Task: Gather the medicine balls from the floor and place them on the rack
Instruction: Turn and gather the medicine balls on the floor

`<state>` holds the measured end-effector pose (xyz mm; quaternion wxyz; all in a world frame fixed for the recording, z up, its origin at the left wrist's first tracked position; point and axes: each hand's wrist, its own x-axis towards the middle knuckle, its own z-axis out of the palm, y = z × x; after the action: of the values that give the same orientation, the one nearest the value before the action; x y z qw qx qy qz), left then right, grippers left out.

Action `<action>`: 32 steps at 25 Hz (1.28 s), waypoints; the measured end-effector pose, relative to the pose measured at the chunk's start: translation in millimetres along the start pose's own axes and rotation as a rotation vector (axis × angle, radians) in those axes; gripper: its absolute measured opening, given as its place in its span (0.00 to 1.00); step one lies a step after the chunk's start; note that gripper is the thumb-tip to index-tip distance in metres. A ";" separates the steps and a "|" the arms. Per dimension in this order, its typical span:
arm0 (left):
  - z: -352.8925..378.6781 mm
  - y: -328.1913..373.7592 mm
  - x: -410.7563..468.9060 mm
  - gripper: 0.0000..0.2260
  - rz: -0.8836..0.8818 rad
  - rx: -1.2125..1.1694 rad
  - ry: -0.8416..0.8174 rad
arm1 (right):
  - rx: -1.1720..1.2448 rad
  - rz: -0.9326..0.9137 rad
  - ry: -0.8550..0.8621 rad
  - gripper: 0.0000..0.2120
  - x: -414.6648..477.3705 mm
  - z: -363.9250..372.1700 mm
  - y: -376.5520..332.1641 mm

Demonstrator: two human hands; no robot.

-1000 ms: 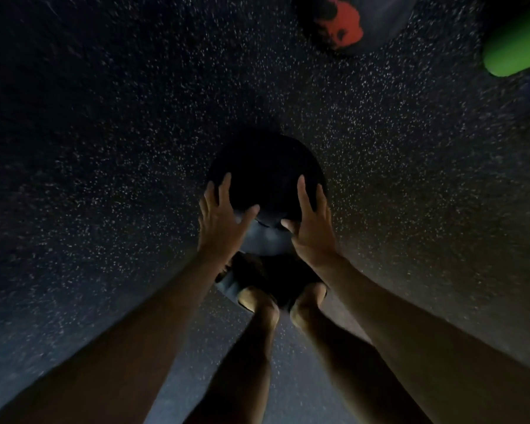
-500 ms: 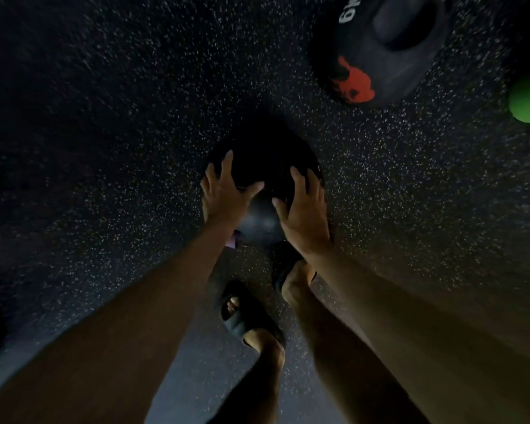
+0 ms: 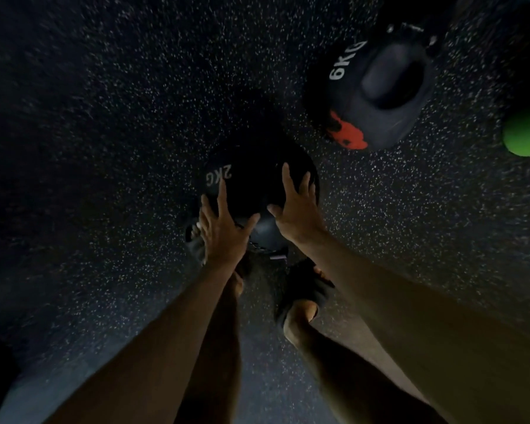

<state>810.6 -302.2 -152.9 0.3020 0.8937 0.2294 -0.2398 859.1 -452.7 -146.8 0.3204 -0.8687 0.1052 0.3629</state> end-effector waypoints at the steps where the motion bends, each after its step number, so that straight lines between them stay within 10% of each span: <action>1: -7.5 3.7 15.1 0.44 -0.035 -0.036 0.001 | 0.024 -0.014 0.016 0.41 9.4 -4.7 -9.3; 9: -78.0 65.8 163.1 0.39 -0.189 -0.115 -0.072 | 0.108 0.004 0.237 0.37 47.4 -17.7 -52.6; 17: -125.5 49.3 200.8 0.38 0.140 -0.244 -0.075 | 0.295 0.243 0.314 0.37 86.1 -16.8 -110.2; 26: -124.6 121.5 290.0 0.33 0.001 -0.225 -0.030 | 0.446 0.059 0.520 0.35 144.1 -64.7 -126.8; 32: -144.2 138.4 300.2 0.27 0.393 -0.122 0.025 | 0.353 0.044 0.390 0.43 183.5 -103.4 -135.9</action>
<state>1163.3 -227.6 -162.4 0.3935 0.9043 0.0683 -0.1507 1104.8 -404.1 -154.7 0.4327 -0.8503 0.2457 0.1716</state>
